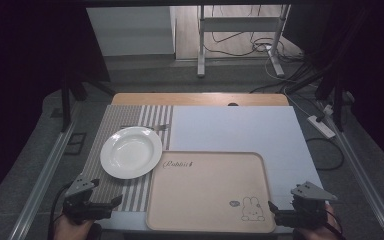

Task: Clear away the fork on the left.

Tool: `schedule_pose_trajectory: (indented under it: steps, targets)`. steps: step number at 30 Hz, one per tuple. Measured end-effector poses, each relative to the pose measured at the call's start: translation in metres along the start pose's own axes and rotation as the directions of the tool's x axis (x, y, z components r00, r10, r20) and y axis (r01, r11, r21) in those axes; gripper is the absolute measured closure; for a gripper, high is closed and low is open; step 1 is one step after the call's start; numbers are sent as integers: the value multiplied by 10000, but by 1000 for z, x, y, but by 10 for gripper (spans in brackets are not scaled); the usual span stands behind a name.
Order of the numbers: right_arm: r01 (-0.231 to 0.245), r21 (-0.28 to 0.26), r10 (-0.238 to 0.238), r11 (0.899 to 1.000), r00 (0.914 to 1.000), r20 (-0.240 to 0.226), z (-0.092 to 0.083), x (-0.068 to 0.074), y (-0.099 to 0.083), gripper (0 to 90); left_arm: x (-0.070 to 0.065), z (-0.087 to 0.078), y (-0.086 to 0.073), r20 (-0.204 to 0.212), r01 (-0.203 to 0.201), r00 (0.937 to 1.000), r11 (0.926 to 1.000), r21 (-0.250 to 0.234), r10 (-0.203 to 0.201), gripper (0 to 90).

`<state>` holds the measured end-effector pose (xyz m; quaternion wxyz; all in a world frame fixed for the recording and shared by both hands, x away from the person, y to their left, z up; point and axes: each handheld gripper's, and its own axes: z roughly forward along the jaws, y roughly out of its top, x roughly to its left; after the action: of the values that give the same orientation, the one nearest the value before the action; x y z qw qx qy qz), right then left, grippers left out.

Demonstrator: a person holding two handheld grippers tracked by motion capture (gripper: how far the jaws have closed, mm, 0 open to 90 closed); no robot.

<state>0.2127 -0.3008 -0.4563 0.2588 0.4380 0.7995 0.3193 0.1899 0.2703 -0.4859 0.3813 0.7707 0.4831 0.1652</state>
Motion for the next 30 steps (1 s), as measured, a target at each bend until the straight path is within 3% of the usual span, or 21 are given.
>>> schedule_pose_trajectory:
  steps: [21,25,30]
  targets:
    - [46,-8,-46,10000,10000,-66,0,0,0,0,3,4,3,394,91,9992,9989,454,-109,0]
    - [85,2,-85,10000,10000,-15,1,1,0,0,2,9,5,582,-88,9983,9961,880,37,0]
    - [118,49,-118,9999,9999,26,1,1,0,0,3,12,8,616,-199,9980,9962,846,147,0]
